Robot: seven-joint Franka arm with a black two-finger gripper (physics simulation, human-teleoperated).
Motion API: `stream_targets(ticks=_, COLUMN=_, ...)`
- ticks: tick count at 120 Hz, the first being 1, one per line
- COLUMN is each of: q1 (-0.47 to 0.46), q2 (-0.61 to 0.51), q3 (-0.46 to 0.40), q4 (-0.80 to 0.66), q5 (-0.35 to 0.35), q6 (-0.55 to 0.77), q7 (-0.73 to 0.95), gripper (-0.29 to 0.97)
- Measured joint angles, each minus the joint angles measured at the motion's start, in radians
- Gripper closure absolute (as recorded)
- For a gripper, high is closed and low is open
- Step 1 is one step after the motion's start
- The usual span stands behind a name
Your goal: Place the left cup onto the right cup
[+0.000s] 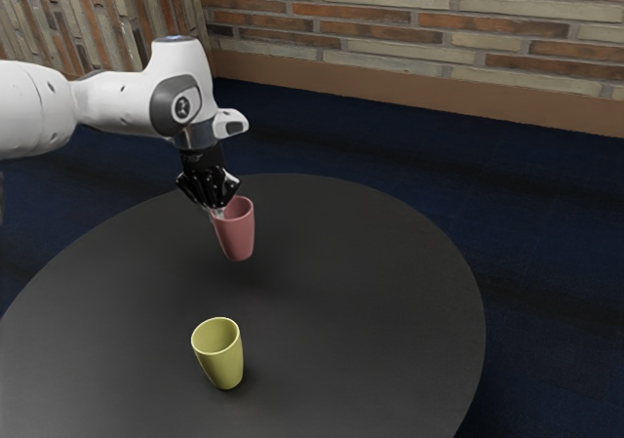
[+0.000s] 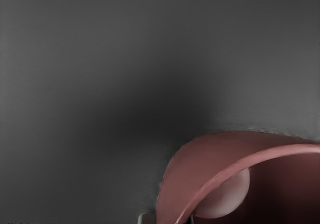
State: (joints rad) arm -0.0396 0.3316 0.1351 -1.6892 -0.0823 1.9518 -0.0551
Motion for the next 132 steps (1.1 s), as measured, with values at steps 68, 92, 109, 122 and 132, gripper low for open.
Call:
stream_targets(ticks=68, q1=-0.031, q2=-0.113, q3=-0.024, q4=-0.054, q5=0.004, q6=-0.035, q7=-0.001, gripper=0.78)
stream_targets(ticks=92, q1=-0.041, q2=-0.153, q3=-0.035, q4=-0.073, q5=0.005, q6=-0.056, q7=-0.001, gripper=0.78)
stream_targets(ticks=109, q1=-0.043, q2=-0.195, q3=-0.052, q4=-0.105, q5=0.006, q6=-0.064, q7=-0.001, gripper=0.78)
stream_targets(ticks=122, q1=-0.044, q2=-0.228, q3=-0.067, q4=-0.135, q5=0.007, q6=-0.067, q7=-0.001, gripper=0.78)
stream_targets(ticks=132, q1=-0.043, q2=-0.253, q3=-0.077, q4=-0.156, q5=0.01, q6=-0.069, q7=-0.001, gripper=0.78)
